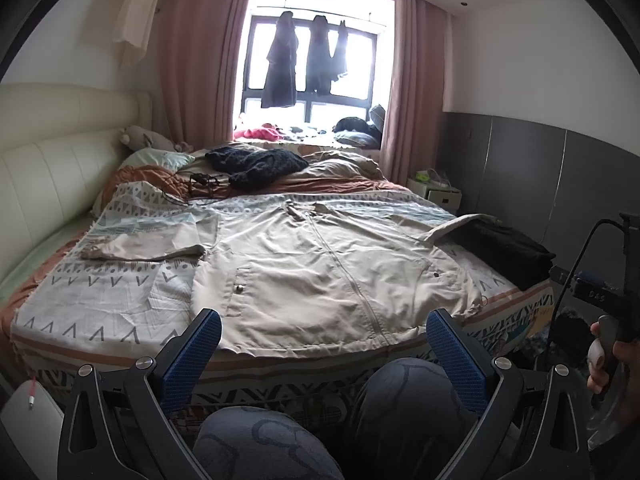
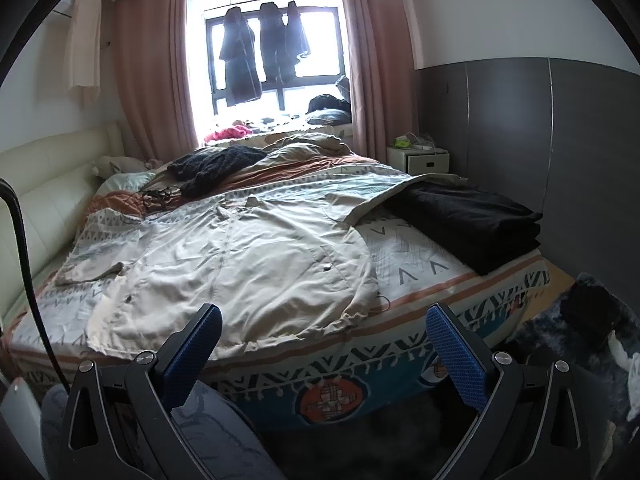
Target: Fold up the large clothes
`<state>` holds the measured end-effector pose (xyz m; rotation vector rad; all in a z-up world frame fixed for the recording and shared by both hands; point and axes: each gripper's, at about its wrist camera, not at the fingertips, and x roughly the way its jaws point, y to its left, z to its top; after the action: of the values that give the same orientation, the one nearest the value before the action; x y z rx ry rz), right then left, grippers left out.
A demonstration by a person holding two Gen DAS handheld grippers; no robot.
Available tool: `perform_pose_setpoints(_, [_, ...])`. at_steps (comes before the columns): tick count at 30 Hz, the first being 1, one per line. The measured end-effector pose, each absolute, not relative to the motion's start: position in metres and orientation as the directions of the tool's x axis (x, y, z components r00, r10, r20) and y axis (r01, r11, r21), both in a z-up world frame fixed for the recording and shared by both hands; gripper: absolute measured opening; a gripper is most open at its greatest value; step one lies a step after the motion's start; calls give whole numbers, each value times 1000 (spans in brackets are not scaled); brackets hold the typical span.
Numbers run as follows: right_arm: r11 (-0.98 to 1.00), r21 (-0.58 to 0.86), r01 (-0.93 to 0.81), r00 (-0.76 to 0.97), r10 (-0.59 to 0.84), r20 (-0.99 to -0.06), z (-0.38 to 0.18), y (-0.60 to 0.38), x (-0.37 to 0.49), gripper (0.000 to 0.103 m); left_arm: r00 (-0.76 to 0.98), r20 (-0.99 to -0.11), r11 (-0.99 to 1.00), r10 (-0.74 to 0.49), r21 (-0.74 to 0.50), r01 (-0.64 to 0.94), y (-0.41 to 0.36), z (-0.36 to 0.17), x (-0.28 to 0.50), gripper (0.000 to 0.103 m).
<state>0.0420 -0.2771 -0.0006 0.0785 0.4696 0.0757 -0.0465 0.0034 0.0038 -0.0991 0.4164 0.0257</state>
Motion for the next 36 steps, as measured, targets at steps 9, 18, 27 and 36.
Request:
perform_pose_setpoints(9, [994, 99, -54, 882, 94, -461, -3, -272, 46, 102, 914, -406, 995, 11, -87, -50, 7, 6, -50, 103])
perform_pose_setpoints(18, [994, 94, -55, 879, 93, -467, -5, -266, 55, 102, 907, -420, 995, 13, -87, -55, 13, 11, -42, 103])
perform_pose_setpoints(27, [992, 106, -74, 871, 116, -477, -5, -254, 79, 102, 893, -449, 993, 29, -91, -79, 30, 16, -11, 103])
perform_pose_setpoints(36, [985, 126, -114, 858, 162, -488, -4, -223, 131, 102, 883, -462, 984, 87, -98, -148, 71, 20, 30, 103])
